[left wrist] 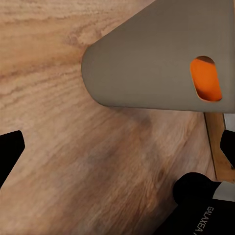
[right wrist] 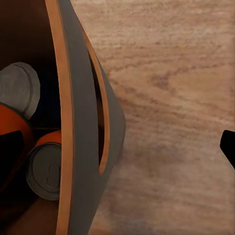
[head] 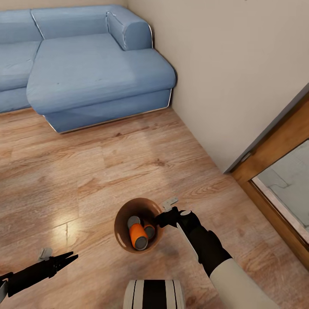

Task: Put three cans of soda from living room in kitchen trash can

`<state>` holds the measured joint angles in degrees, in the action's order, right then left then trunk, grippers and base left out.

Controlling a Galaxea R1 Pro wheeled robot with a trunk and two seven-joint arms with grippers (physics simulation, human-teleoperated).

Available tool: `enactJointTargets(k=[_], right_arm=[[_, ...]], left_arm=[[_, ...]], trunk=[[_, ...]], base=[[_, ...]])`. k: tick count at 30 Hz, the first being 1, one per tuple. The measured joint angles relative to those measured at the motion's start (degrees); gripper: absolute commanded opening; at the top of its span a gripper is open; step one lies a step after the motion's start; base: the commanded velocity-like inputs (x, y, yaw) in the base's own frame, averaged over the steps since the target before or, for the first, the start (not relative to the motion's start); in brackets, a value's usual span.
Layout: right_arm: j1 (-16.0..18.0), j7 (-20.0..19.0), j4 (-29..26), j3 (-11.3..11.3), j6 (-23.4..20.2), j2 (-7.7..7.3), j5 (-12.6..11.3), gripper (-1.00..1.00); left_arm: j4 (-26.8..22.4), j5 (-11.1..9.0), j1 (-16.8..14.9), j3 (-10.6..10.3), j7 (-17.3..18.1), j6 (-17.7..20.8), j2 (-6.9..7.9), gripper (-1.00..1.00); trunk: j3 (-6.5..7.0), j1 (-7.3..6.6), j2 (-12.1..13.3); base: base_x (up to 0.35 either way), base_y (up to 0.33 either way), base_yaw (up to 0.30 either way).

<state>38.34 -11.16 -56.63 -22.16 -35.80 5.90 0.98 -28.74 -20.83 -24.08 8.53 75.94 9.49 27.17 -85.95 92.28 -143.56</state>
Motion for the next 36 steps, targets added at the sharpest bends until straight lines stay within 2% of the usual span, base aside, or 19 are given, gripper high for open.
enactJointTargets(k=[36], right_arm=[[0.00,0.00,0.05,-0.08,0.09,0.07,-0.02,1.00]], left_arm=[[0.00,0.00,0.00,0.00,0.00,0.00,0.00,1.00]], trunk=[[0.00,0.00,0.00]], base=[[0.000,0.000,0.000]])
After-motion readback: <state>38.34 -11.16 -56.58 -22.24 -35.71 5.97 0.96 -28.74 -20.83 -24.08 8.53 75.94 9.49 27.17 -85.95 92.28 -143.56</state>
